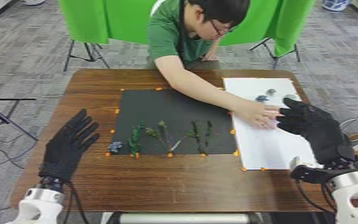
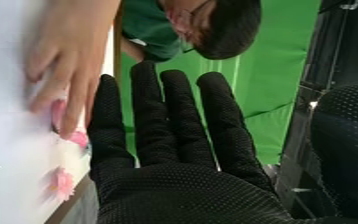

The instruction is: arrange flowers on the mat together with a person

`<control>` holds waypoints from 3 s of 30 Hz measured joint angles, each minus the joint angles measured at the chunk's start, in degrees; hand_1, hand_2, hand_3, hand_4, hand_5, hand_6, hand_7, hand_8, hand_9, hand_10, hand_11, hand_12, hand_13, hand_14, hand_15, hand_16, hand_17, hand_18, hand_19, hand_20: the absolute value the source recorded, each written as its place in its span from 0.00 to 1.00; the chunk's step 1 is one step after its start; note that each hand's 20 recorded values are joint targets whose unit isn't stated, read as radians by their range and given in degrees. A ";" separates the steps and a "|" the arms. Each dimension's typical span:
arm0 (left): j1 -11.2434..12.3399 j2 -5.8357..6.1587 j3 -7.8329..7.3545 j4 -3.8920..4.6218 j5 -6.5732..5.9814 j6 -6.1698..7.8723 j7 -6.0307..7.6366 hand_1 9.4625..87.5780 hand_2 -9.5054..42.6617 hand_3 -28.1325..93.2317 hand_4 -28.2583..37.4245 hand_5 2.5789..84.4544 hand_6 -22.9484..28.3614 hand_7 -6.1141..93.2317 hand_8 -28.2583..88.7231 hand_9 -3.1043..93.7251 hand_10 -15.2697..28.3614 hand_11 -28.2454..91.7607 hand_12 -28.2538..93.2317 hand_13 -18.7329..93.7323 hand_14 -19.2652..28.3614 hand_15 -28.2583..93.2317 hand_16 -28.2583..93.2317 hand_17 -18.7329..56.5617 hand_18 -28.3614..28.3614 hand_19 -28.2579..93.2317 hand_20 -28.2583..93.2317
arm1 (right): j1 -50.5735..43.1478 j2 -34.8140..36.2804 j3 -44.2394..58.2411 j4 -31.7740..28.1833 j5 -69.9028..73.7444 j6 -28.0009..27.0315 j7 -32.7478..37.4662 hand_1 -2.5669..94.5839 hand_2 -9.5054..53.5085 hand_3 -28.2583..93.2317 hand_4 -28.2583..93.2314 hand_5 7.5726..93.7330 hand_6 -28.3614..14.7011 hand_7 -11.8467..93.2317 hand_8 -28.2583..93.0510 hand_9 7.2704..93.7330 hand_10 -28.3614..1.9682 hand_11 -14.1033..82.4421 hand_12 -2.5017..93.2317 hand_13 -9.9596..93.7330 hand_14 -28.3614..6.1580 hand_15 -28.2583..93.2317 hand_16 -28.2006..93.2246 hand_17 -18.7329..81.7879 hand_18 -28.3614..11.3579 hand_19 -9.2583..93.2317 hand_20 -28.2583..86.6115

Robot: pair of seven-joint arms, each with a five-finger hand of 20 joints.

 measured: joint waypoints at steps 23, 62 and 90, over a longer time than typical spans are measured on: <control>0.19 1.15 0.36 0.02 -0.24 -0.12 0.00 0.21 0.08 0.79 0.03 0.34 0.52 0.20 0.17 0.26 0.59 0.36 0.36 0.34 0.65 0.39 0.27 0.12 0.86 0.55 0.30 | 0.68 0.33 0.00 0.31 -0.04 -1.31 -0.12 0.16 0.26 0.91 0.01 0.38 0.52 0.27 0.15 0.37 0.41 0.30 0.25 0.41 0.43 0.45 0.42 0.26 0.16 0.54 0.47; 0.33 0.56 0.45 0.42 -0.04 -0.40 -0.35 0.21 0.08 0.79 0.03 0.34 0.52 0.20 0.17 0.26 0.59 0.36 0.36 0.34 0.65 0.39 0.27 0.12 0.86 0.55 0.30 | 3.05 0.22 -5.02 2.51 -1.97 -2.11 0.11 0.23 0.15 0.93 0.02 0.42 0.53 0.29 0.14 0.44 0.44 0.34 0.24 0.52 0.44 0.49 0.40 0.30 0.18 0.57 0.47; 1.66 1.06 0.36 -0.21 -0.23 0.74 0.42 0.22 0.08 0.79 0.03 0.33 0.51 0.20 0.17 0.26 0.59 0.36 0.36 0.34 0.65 0.39 0.27 0.12 0.86 0.55 0.30 | 21.67 26.51 -9.50 22.02 -67.42 0.96 6.07 0.34 0.00 0.93 0.00 0.42 0.64 0.41 0.08 0.44 0.58 0.39 0.23 0.53 0.60 0.52 0.38 0.33 0.27 0.63 0.48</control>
